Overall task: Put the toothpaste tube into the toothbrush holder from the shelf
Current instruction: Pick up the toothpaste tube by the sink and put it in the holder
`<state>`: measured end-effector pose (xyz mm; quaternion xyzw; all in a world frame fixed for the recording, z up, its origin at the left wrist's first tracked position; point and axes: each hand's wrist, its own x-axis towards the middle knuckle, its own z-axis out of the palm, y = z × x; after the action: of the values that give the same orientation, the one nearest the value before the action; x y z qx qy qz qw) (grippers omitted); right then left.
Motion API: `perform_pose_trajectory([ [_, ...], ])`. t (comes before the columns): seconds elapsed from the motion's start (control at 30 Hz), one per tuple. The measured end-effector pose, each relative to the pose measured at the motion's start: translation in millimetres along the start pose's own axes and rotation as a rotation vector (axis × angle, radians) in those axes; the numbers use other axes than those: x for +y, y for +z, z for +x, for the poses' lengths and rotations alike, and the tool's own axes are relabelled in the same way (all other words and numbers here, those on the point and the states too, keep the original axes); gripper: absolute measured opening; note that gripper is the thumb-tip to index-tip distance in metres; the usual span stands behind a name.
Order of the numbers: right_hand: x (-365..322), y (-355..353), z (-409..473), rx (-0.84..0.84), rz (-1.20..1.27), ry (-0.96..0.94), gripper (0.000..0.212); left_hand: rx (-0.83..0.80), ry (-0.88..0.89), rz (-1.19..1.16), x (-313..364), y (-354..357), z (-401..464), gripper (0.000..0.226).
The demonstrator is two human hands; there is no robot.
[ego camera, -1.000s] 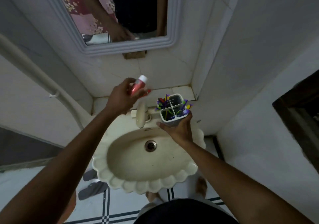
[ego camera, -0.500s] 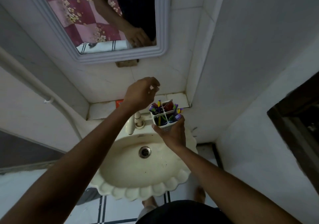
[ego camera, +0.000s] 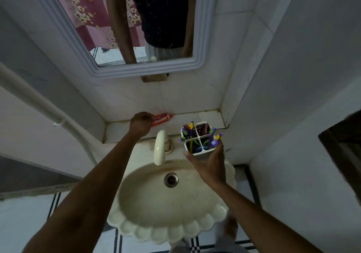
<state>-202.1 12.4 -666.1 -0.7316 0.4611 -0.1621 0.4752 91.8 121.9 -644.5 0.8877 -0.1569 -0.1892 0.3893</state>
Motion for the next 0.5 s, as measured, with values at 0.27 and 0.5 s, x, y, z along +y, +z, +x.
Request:
perform_pose_trajectory([
  [0.27,-0.1,4.9,1.8,0.017,-0.005,0.036,0.134,-0.069,0.353,0.766,-3.1,22.3,26.9,0.04],
  [0.5,-2.9,6.2,2.7,0.018,-0.025,0.052,0.131,-0.055,0.508,1.116,-4.3,37.9,34.8,0.043],
])
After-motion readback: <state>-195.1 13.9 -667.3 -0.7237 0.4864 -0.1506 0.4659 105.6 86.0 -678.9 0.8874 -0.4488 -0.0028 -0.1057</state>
